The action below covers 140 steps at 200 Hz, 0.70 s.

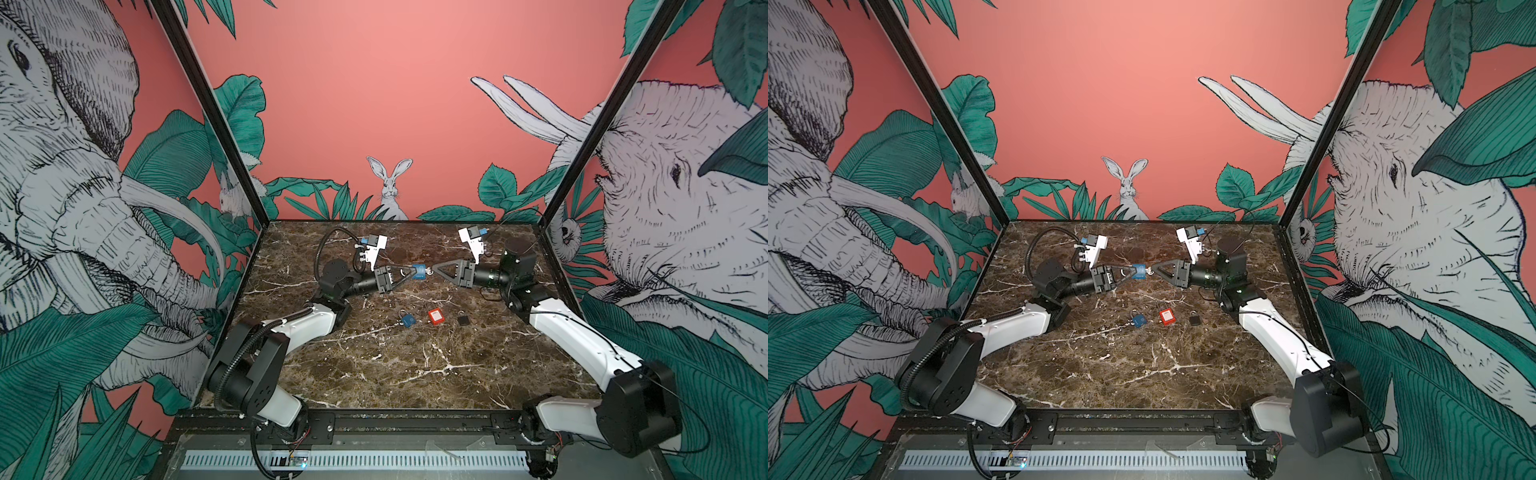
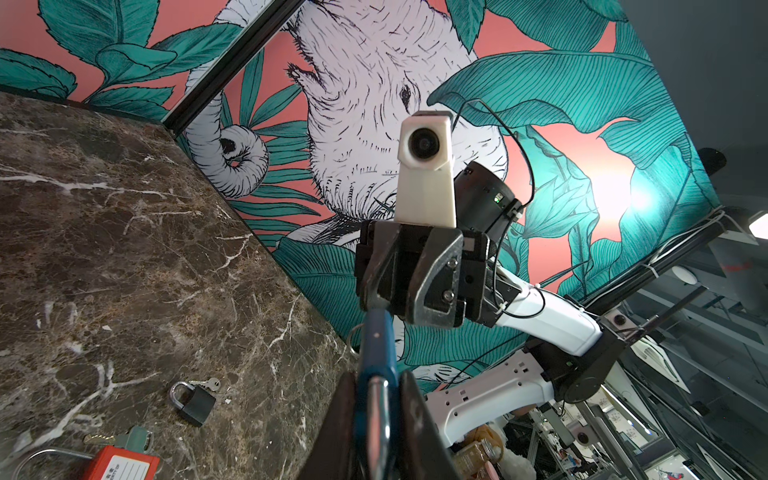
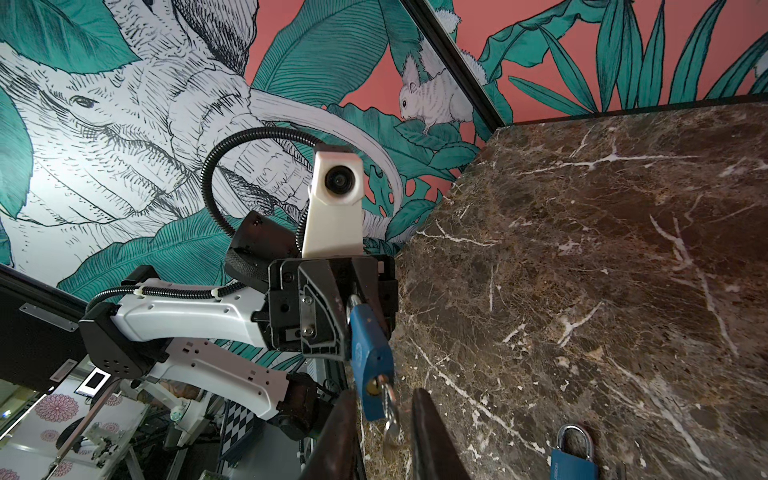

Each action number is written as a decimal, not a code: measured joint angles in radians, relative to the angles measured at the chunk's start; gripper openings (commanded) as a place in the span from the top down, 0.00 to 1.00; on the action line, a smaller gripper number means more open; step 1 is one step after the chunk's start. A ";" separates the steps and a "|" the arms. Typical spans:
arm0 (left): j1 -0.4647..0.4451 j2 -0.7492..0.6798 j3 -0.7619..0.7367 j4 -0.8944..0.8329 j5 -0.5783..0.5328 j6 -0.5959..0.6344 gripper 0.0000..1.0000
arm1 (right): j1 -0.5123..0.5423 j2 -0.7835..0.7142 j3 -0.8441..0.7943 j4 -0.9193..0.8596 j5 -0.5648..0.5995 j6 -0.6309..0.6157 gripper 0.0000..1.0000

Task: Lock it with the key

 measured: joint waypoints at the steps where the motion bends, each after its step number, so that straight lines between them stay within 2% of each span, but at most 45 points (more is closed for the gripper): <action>1: 0.000 0.000 0.000 0.000 0.000 0.000 1.00 | 0.000 0.000 0.000 0.000 0.000 0.001 0.78; 140: 0.000 0.017 0.000 0.016 0.002 -0.013 1.00 | 0.021 0.043 0.000 0.037 -0.027 0.024 0.84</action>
